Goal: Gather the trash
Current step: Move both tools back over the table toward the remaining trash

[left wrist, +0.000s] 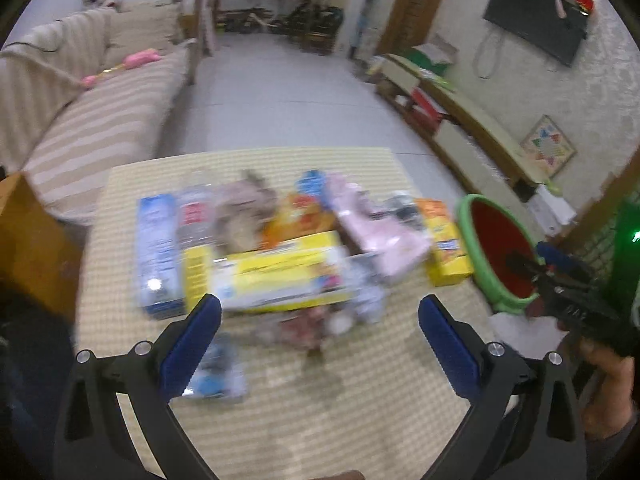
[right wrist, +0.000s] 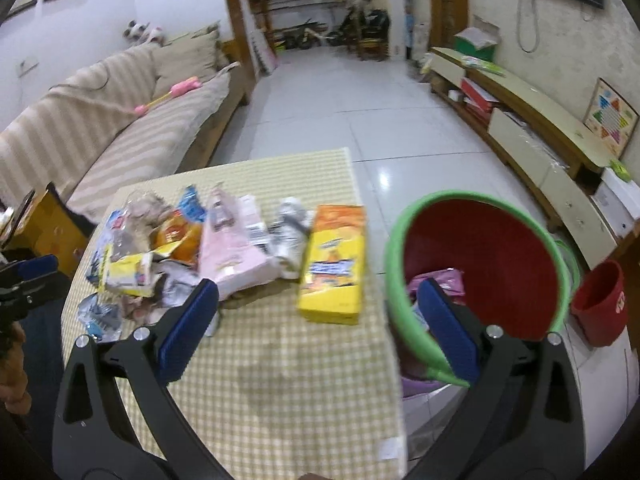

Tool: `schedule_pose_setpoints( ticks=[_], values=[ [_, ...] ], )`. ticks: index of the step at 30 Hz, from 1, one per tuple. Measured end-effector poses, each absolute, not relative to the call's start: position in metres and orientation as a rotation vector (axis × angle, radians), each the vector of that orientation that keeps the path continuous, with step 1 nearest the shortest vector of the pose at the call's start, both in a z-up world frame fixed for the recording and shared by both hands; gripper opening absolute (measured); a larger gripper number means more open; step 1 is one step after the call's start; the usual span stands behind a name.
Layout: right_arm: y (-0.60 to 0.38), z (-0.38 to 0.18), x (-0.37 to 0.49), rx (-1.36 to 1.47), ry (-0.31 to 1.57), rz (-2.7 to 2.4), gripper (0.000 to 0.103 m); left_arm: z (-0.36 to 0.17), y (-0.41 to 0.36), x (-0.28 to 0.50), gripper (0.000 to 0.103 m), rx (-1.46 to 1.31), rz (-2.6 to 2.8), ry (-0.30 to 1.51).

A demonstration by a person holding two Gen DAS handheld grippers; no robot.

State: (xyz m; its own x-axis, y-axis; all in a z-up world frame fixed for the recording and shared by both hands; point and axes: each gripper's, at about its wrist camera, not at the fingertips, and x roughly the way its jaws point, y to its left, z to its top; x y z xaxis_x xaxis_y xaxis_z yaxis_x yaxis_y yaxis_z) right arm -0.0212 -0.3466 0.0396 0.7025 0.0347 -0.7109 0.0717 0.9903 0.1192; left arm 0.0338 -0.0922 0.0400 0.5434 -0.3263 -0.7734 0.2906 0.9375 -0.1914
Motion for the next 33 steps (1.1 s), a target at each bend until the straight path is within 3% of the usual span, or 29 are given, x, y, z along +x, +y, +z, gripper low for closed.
schedule_pose_setpoints(
  ticks=[14,33],
  values=[
    [-0.278,0.028,0.026,-0.006,0.826,0.062,0.098,-0.002,0.003,0.064,0.095,-0.213,-0.220,0.974],
    [-0.244,-0.002,0.093,-0.127,0.899,0.081,0.098,-0.049,0.027,0.143,0.092,-0.297,-0.137,1.085]
  ],
)
